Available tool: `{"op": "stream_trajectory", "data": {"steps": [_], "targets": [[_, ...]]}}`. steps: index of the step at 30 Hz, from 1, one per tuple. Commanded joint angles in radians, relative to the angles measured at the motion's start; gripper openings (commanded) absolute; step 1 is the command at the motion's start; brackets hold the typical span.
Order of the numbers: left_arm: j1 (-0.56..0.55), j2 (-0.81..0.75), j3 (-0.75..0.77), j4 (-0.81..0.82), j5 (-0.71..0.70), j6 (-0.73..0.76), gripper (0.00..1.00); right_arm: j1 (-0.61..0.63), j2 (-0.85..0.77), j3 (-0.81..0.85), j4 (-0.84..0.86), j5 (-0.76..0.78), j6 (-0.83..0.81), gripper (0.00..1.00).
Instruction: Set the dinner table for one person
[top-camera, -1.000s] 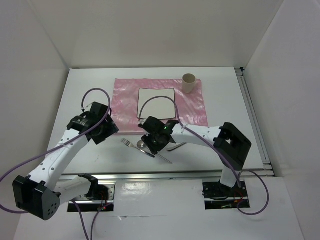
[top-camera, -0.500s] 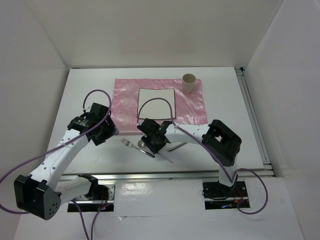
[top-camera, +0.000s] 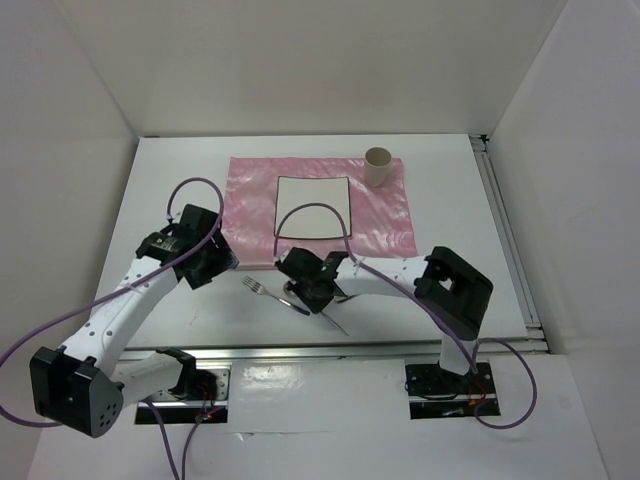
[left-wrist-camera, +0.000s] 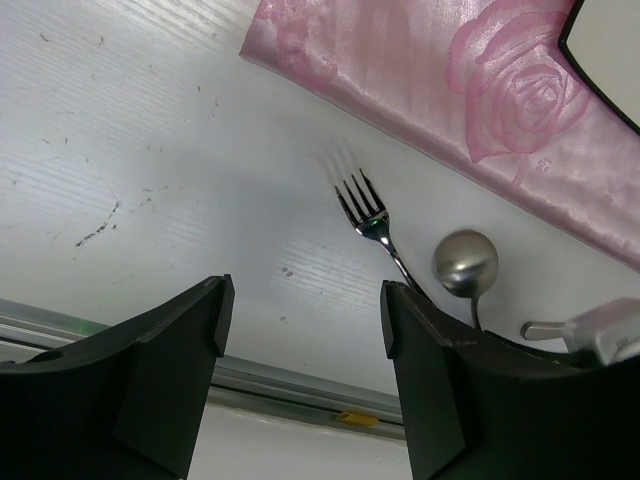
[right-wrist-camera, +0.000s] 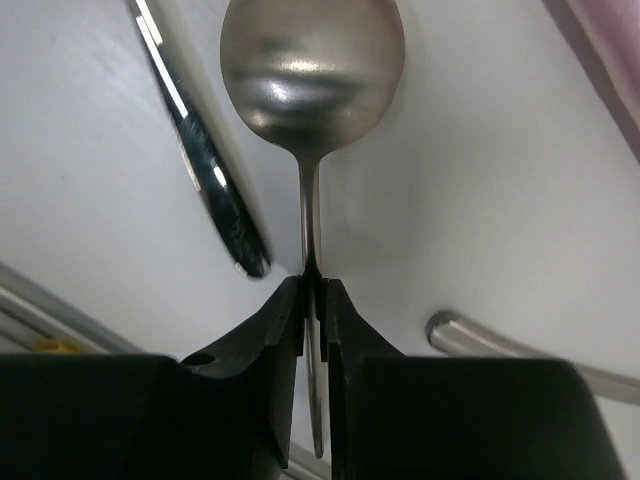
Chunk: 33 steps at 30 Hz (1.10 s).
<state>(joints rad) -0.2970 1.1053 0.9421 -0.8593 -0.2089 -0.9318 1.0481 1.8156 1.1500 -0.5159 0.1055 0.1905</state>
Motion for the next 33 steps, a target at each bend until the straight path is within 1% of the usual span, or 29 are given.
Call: {"op": "stream_trajectory", "data": {"steps": [1,6,8,9,12,13,15,16,18,19,22,29,33], "targets": [[0.010,0.001,0.000,0.009,-0.004,0.030,0.77,0.018,-0.131,-0.013,-0.013,0.022,-0.019,0.00],[0.019,0.001,0.009,0.009,-0.014,0.039,0.77,0.018,-0.252,0.007,-0.090,0.094,-0.010,0.00],[0.028,-0.009,0.009,0.009,-0.004,0.030,0.77,-0.032,-0.274,0.036,-0.121,0.082,0.029,0.00],[0.029,-0.009,0.009,0.019,-0.004,0.030,0.77,-0.099,-0.289,0.045,-0.145,0.065,0.041,0.00],[0.029,-0.018,0.009,0.019,0.019,0.030,0.77,-0.213,-0.299,0.074,-0.174,0.017,0.098,0.00],[0.029,-0.018,0.009,0.019,0.019,0.030,0.77,-0.287,-0.299,0.088,-0.174,-0.001,0.112,0.00],[0.029,-0.018,0.009,0.028,0.019,0.030,0.77,-0.356,-0.299,0.100,-0.187,-0.044,0.154,0.00],[0.029,-0.018,0.009,0.028,0.019,0.030,0.77,-0.426,-0.299,0.111,-0.187,-0.061,0.170,0.00],[0.029,-0.018,0.009,0.028,0.019,0.030,0.77,-0.496,-0.256,0.126,-0.187,-0.110,0.216,0.00],[0.029,-0.018,0.009,0.028,0.019,0.030,0.77,-0.549,-0.240,0.135,-0.187,-0.110,0.231,0.00],[0.029,-0.018,0.009,0.019,0.019,0.030,0.77,-0.603,-0.184,0.186,-0.177,-0.110,0.259,0.00],[0.029,-0.018,0.009,0.019,0.019,0.030,0.77,-0.700,-0.036,0.306,-0.164,-0.121,0.259,0.00],[0.029,-0.027,0.000,0.019,0.019,0.030,0.77,-0.720,0.013,0.317,-0.113,-0.109,0.259,0.00]]}}
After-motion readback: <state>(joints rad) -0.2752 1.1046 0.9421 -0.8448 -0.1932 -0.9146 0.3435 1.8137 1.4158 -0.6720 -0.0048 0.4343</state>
